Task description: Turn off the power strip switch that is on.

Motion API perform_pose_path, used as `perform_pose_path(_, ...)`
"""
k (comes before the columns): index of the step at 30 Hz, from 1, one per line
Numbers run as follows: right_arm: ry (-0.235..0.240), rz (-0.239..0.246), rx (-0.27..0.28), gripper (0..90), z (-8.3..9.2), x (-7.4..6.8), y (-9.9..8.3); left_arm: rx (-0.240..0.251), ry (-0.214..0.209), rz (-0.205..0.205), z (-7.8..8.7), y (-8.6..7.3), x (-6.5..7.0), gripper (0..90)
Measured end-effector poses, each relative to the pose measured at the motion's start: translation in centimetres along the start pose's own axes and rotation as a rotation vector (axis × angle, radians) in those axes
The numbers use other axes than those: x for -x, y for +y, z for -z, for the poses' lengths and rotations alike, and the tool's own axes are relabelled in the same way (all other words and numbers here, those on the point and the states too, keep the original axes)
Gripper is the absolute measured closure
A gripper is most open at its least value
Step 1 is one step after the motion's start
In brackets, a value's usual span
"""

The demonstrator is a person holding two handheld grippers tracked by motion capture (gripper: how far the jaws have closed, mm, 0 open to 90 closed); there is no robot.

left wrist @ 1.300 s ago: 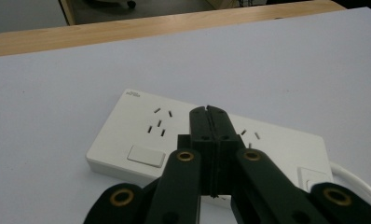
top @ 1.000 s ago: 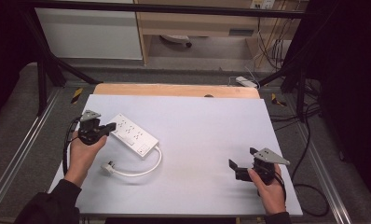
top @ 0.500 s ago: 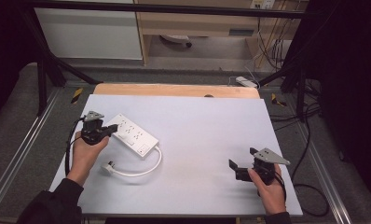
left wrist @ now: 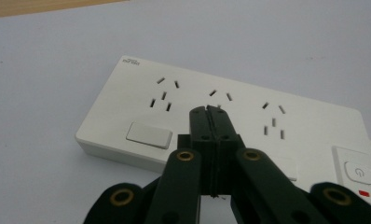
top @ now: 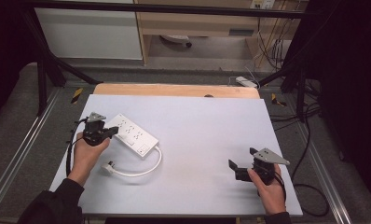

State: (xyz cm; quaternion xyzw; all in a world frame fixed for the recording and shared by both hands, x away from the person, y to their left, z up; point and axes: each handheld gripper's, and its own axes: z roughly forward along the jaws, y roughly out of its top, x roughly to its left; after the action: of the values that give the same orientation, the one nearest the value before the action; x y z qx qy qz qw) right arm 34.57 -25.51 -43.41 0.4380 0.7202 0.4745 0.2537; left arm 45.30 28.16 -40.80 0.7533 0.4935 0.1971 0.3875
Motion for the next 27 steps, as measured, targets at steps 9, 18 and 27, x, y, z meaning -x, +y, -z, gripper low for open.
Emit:
perform_pose_path(9,0.002,0.001,-0.001,2.2,0.0,0.0,0.0,-0.027,0.007,-0.026,-0.6,-0.2,0.3,90.0)
perform_pose_path(18,0.003,0.003,0.001,2.1,0.0,0.0,0.0,-0.035,0.014,-0.012,-1.0,-0.8,-0.2,90.0)
perform_pose_path(27,0.006,0.006,0.002,2.1,0.0,-0.1,0.0,-0.038,0.017,-0.010,-1.3,-0.9,-0.2,90.0)
